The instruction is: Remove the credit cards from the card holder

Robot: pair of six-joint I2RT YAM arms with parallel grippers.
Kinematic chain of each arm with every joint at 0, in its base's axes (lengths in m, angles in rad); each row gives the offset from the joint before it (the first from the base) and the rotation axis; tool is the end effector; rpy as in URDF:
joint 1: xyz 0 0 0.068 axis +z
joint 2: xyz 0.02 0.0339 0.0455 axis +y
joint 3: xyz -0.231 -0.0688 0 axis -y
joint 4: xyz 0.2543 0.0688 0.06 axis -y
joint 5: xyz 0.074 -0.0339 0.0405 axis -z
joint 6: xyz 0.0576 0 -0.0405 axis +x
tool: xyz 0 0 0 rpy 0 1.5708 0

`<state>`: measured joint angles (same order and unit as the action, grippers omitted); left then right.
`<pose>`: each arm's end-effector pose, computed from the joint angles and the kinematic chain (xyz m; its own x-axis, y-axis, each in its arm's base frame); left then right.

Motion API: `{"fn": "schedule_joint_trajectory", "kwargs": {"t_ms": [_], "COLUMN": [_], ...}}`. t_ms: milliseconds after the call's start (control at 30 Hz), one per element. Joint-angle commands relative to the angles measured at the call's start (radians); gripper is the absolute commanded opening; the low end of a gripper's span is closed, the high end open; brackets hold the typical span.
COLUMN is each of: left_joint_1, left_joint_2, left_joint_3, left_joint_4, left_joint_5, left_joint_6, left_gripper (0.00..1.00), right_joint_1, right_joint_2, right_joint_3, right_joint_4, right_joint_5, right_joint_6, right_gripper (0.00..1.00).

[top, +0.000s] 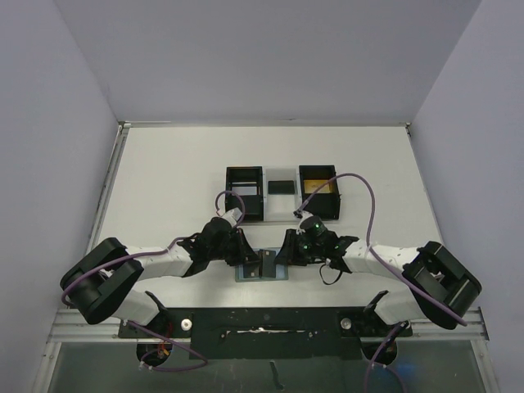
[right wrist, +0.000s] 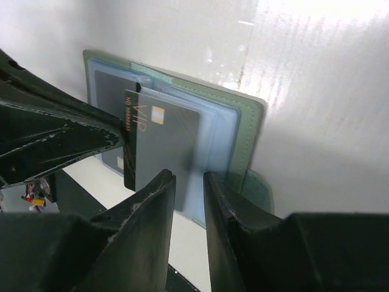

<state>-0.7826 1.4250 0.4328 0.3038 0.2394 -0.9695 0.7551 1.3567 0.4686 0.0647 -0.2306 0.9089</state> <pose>0.1861 -0.2044 0.0794 -0.9268 -0.2081 -0.3127 0.0895 0.6860 -0.7220 0.1849 0.1921 0.0844 -0.9438 0.1663 -0.2855 -0.0583 0.7668 0.6392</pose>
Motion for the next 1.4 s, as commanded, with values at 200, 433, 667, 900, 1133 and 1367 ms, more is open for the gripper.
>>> {"fn": "schedule_joint_trajectory", "kwargs": {"t_ms": [200, 433, 667, 900, 1133, 1367], "left_joint_1": [0.006, 0.006, 0.006, 0.006, 0.006, 0.012], "left_joint_2": [-0.015, -0.015, 0.021, 0.050, 0.064, -0.014], "left_joint_3": [0.041, 0.025, -0.001, -0.039, -0.041, -0.047], "left_joint_4": [0.030, 0.052, 0.169, 0.264, 0.293, 0.191], "left_joint_5": [0.021, 0.026, 0.069, 0.103, 0.119, 0.067], "left_joint_6": [0.017, 0.008, -0.027, -0.068, -0.072, -0.046], "left_gripper": [0.00, 0.00, 0.18, 0.24, 0.03, 0.00], "right_joint_1": [0.039, 0.042, 0.041, 0.042, 0.040, 0.038], "right_joint_2": [0.062, 0.075, 0.097, 0.112, 0.103, 0.070], "right_joint_3": [0.116, 0.033, -0.012, -0.048, -0.034, 0.004], "right_joint_4": [0.002, -0.022, 0.008, 0.077, 0.042, -0.063], "right_joint_5": [-0.016, 0.060, 0.062, 0.045, 0.064, 0.132], "right_joint_6": [-0.037, 0.012, 0.027, 0.064, 0.059, 0.020], "right_gripper": [0.30, 0.30, 0.30, 0.30, 0.30, 0.29]}}
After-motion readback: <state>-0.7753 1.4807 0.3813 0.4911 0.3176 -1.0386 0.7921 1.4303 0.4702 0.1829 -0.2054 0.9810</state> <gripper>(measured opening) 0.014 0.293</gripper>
